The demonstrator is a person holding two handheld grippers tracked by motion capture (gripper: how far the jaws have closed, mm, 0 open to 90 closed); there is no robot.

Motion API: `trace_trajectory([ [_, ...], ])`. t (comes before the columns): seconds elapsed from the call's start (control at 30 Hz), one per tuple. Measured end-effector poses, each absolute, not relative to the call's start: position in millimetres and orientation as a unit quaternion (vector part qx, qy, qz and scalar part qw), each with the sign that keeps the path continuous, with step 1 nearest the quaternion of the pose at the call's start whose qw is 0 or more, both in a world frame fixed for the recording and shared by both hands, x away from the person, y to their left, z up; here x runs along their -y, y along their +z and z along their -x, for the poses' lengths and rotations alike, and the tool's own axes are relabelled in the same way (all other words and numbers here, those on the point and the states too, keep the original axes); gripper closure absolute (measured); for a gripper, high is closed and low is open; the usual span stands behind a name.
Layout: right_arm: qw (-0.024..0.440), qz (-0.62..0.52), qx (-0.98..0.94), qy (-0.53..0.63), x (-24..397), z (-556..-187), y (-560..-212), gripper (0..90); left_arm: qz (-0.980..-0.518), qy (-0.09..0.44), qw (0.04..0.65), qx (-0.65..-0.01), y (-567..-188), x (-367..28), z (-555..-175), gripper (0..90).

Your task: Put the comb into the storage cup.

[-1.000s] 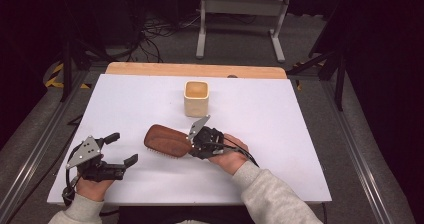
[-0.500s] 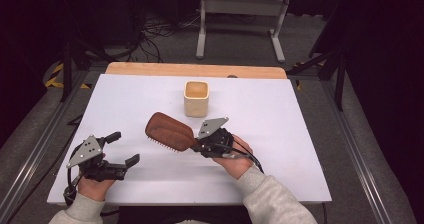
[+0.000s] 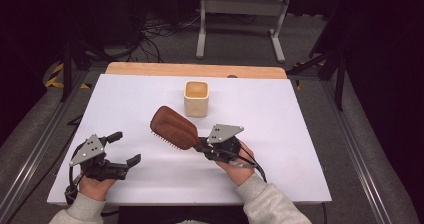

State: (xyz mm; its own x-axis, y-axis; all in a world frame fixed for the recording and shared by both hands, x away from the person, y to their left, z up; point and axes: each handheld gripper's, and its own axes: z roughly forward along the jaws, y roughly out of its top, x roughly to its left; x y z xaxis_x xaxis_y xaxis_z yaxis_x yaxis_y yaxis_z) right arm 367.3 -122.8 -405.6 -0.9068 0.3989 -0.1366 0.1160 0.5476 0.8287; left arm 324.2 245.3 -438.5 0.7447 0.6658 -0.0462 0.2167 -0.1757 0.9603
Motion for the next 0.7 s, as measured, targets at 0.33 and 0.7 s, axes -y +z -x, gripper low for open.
trace_trajectory([
  [0.33, 0.178, -0.155, -0.844, 0.482, 135, -358, -413, 72.8, -0.738, 0.152, 0.586, -0.299, -431, -235, -330, 0.1],
  [0.7, 0.19, -0.148, -0.837, 0.49, 134, -355, -414, 72.7, -0.746, 0.114, 0.591, -0.287, -413, -215, -339, 0.1],
])
